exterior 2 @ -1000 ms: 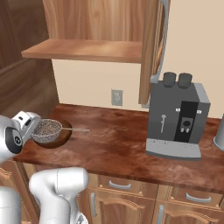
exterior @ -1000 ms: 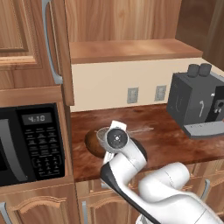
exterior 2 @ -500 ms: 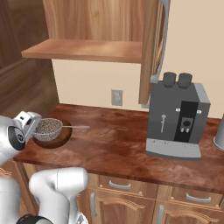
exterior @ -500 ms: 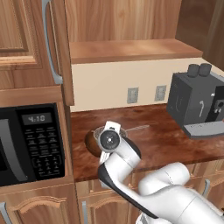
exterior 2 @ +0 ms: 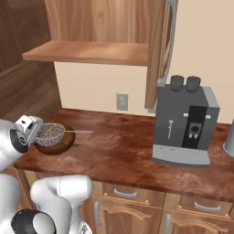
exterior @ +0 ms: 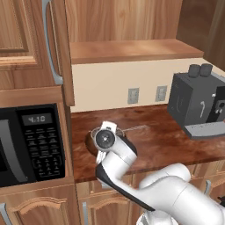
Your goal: Open the cabinet and setup a tea strainer by placing it in the bowl upright.
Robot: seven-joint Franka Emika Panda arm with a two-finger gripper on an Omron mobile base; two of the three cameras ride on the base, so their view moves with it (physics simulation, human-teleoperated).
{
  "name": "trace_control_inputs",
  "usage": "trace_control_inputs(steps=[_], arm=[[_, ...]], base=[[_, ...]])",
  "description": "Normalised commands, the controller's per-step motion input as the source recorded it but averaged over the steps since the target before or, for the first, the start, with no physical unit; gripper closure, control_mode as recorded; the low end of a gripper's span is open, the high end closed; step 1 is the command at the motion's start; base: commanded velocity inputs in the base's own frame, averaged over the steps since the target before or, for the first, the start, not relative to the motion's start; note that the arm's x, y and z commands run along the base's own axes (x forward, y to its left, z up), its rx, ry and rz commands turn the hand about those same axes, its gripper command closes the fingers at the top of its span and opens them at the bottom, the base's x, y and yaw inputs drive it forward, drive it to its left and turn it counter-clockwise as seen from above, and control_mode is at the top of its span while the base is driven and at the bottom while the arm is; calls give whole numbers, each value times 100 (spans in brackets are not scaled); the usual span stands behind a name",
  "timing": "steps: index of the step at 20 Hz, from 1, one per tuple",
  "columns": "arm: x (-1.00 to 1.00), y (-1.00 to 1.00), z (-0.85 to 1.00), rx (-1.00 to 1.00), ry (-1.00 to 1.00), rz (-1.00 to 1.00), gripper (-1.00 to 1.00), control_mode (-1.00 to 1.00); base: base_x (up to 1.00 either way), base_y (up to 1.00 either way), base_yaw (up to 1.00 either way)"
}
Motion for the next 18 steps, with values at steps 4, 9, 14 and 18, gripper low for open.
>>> trace_control_inputs(steps=[4, 9, 14, 18], arm=[[4, 3, -22, 0, 0, 0, 100, -100], [2, 0, -28, 0, 0, 0, 100, -100], [8, 0, -13, 0, 0, 0, 100, -100], [11, 0, -4, 0, 0, 0, 100, -100]], base=[[0, 0, 0], [0, 0, 0], [0, 0, 0], [0, 0, 0]])
